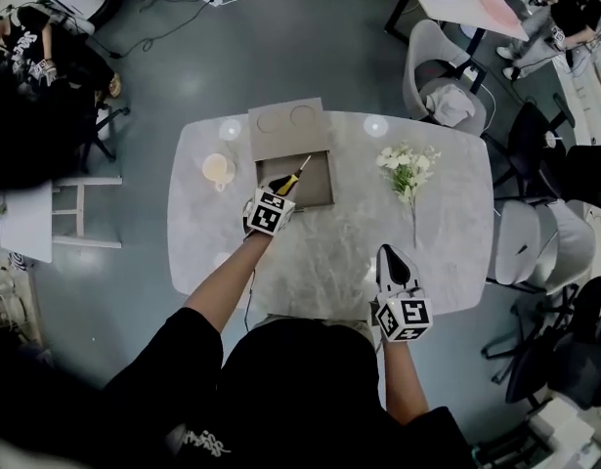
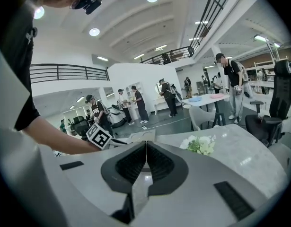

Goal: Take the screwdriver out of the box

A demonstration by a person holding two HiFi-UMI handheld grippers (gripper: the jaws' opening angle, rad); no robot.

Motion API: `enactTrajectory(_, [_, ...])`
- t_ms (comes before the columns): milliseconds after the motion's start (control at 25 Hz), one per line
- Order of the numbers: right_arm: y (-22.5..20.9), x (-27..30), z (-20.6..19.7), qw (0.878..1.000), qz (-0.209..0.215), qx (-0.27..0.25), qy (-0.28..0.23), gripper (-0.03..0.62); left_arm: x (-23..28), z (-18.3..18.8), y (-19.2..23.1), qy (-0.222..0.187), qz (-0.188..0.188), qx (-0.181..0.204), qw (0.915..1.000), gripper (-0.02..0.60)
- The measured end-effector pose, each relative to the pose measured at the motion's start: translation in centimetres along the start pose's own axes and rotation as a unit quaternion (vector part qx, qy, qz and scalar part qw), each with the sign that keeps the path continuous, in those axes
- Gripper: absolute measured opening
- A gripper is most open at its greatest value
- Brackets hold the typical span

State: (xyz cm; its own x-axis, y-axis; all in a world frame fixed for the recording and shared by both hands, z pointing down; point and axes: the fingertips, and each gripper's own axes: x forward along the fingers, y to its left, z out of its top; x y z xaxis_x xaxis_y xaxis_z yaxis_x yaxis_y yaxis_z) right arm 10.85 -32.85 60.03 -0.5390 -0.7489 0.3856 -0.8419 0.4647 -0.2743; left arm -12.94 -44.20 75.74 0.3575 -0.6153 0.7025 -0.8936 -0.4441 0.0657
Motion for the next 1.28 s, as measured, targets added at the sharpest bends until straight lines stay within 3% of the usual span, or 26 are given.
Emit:
enactTrajectory(200, [3.7, -1.7, 0.8, 1.000, 0.020, -0.017, -0.015, 0.012, -8.5, 1.8, -0.9, -0.080, 0.014, -0.025, 0.9964, 0.089])
enactTrajectory(400, [8.8, -4.0, 1.2, 0.998, 0.042, -0.026, -0.027, 0.014, -18.8, 2.3, -3.4, -0.170, 0.029, -0.045, 0.9840, 0.089])
enactTrajectory(560, [12.2, -5.4, 3.0, 0.996, 0.050, -0.047, -0.056, 0.012, -27.1, 1.7, -4.6, -0.237, 0.053, -0.065, 0.9678, 0.089])
enactTrajectory(920, [18.9, -9.3, 4.8, 0.989, 0.066, -0.102, -0.090, 0.012, -42.5, -1.1, -6.8, -0.358, 0.129, -0.111, 0.9182, 0.089])
enactTrajectory(1120, [21.8, -10.3, 5.2, 0.985, 0.073, -0.124, -0.093, 0.012, -47.9, -2.9, -6.6, -0.384, 0.161, -0.121, 0.9009, 0.089])
enactTrajectory(1280, [23.2, -10.9, 5.7, 0.982, 0.077, -0.142, -0.097, 0.012, -50.2, -4.4, -6.3, -0.390, 0.184, -0.125, 0.8935, 0.089])
